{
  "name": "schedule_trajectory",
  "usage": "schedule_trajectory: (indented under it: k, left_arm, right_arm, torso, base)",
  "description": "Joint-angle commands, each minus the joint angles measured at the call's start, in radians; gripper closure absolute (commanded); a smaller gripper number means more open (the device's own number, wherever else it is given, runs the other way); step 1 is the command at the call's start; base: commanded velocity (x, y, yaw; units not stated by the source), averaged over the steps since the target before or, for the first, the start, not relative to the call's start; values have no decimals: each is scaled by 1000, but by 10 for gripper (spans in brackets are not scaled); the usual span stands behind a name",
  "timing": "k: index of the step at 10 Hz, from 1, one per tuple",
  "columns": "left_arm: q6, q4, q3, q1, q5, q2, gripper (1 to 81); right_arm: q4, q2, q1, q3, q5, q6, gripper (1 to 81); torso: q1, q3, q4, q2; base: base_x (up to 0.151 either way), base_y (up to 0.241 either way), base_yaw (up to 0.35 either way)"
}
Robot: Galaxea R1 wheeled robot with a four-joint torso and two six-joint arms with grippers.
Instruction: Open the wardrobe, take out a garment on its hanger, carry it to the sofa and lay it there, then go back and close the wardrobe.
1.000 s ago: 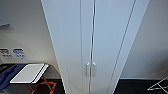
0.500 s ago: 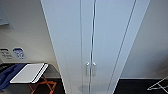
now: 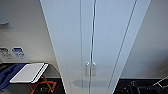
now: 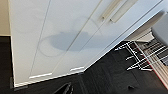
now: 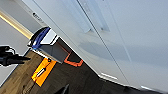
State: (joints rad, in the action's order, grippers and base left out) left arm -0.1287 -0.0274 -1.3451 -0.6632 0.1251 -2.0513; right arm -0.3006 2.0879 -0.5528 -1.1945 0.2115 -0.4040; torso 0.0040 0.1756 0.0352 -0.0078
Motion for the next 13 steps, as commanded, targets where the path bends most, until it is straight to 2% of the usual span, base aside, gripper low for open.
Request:
schedule_trajectory:
  k: [1,3,6,8,11,13]
  left_arm:
    - [-28,69,-19,257,157,-44,10]
    - [-57,67,-83,338,215,-125,10]
    - [-86,76,-245,415,231,-254,10]
    - [-86,77,-315,446,275,-339,10]
    - [-86,72,-384,458,271,-434,10]
    - [-86,73,-414,461,258,-497,10]
  right_arm:
    - [0,76,226,-51,88,-99,10]
    - [0,148,294,-109,118,-137,10]
    - [0,237,354,-209,121,-185,10]
    - [-2,301,385,-276,157,-190,10]
    - [2,358,409,-306,152,-191,10]
    - [-3,395,412,-313,135,-211,10]
  torso:
    - [0,0,0,0]
    - [1,0,0,0]
    - [1,1,0,1]
    - [2,2,0,2]
    - [3,2,0,3]
    - [4,3,0,3]
  base:
    - [0,0,0]
    - [0,0,0]
    - [0,0,0]
    - [0,0,0]
    - [0,0,0]
    - [0,0,0]
